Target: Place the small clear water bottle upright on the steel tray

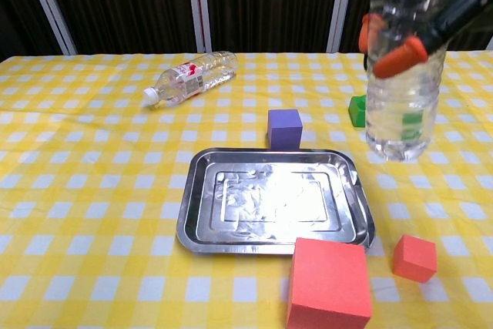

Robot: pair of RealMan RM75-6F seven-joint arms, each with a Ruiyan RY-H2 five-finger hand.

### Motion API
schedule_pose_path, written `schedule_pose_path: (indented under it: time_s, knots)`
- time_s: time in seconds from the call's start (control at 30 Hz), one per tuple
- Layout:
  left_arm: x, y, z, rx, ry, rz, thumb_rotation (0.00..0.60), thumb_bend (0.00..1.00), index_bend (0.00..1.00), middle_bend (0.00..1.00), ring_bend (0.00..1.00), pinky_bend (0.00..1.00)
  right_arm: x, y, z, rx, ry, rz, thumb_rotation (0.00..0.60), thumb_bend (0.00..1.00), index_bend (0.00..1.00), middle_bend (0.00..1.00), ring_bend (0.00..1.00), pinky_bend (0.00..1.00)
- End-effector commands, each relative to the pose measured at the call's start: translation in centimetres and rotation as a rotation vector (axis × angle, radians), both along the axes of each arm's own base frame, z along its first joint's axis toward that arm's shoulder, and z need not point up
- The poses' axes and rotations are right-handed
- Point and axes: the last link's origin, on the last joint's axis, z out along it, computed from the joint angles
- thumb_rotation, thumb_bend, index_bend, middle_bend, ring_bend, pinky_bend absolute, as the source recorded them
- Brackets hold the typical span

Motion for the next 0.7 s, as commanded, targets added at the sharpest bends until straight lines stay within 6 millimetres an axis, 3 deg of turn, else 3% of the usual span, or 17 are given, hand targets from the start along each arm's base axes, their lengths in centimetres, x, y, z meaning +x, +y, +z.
schedule_pose_path:
  time_s: [0.03, 0.13, 0.27, 0.57, 0.7]
  knots:
    - [0.0, 0.0, 0.0, -0.001, 0.0, 0.001, 0.6, 0.13, 0.0, 0.0, 0.0, 0.0, -3.5, 1.2, -4.0, 0.1, -0.067, -0.063, 0.6, 0.19, 0.79, 0.61, 0.42, 0.0]
    - [0.0, 0.0, 0.0, -0.001, 0.0, 0.001, 0.6, 0.13, 0.0, 0.0, 0.0, 0.0, -4.1, 1.2, -4.6, 0.11, -0.091, -0.049, 0.6, 0.19, 0.79, 0.62, 0.43, 0.0]
    - [-0.1, 0.1, 0.1, 0.001, -0.004, 0.003, 0.6, 0.13, 0.0, 0.0, 0.0, 0.0, -2.7, 0.8, -2.9, 0.067, -0.138, 0.004, 0.6, 0.22, 0.82, 0.64, 0.46, 0.0]
    - [-0.1, 0.0, 0.4, 0.005, -0.019, 0.002, 0.6, 0.13, 0.0, 0.0, 0.0, 0.0, 3.7, 1.6, 5.7, -0.138, -0.286, 0.15, 0.6, 0.38, 0.86, 0.66, 0.46, 0.0]
    - [-0.1, -0.1, 0.5, 0.005, -0.026, 0.002, 0.6, 0.13, 0.0, 0.0, 0.0, 0.0, 4.9, 1.6, 8.9, -0.218, -0.346, 0.172, 0.6, 0.43, 0.87, 0.66, 0.46, 0.0]
